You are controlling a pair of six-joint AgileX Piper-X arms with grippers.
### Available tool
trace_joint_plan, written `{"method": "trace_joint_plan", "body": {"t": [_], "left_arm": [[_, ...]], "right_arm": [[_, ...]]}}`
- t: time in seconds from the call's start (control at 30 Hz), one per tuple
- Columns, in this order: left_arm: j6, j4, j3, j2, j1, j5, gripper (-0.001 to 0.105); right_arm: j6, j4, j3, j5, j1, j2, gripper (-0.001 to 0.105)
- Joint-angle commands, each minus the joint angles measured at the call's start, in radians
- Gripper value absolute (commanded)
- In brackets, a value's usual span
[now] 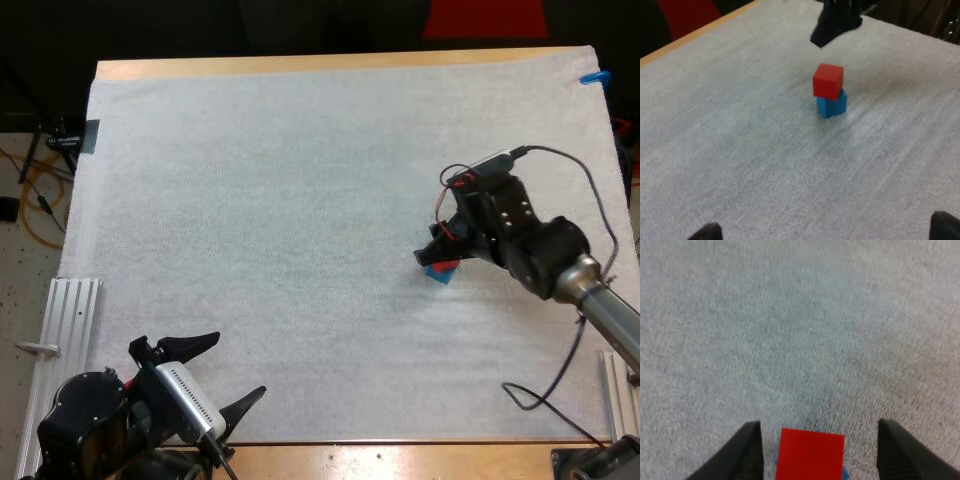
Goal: Stack red cube on blue cube
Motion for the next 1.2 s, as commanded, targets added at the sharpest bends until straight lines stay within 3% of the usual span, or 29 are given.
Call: {"method": "trace_joint_plan", "body": {"t": [0.0,0.17,0.23,0.33,0.57,0.7,0.83,0.97,1.17], "left_arm": [[0.004,-0.018,-0.008,0.005,-0.003,0.010,0.076],[-0.020,-0.118,-0.008,0.035,0.003,-0.026,0.076],[-0.058,-0.186,-0.008,0.079,0.015,-0.148,0.076],[-0.063,-0.277,-0.019,0.149,0.062,-0.218,0.076],[-0.084,-0.413,-0.116,0.306,0.259,-0.206,0.076],[-0.084,-0.407,-0.191,0.349,0.398,-0.083,0.076],[-0.105,-0.400,-0.225,0.335,0.489,-0.069,0.076],[-0.121,-0.371,-0.224,0.294,0.494,-0.065,0.076],[-0.098,-0.300,-0.224,0.147,0.418,-0.060,0.076]], "right_arm": [[-0.029,0.012,-0.004,-0.006,0.001,-0.036,0.049],[-0.048,-0.023,-0.010,-0.011,-0.035,-0.062,0.049],[-0.021,-0.034,-0.011,-0.035,-0.086,-0.062,0.049],[-0.008,-0.050,-0.011,-0.060,-0.169,-0.070,0.049],[-0.009,-0.079,-0.011,-0.102,-0.362,-0.162,0.049],[-0.020,-0.050,-0.011,-0.121,-0.493,-0.260,0.049],[-0.082,0.017,-0.011,-0.121,-0.596,-0.378,0.049],[-0.068,0.057,0.010,-0.121,-0.621,-0.498,0.049],[-0.049,0.074,0.141,-0.121,-0.581,-0.739,0.049]]}}
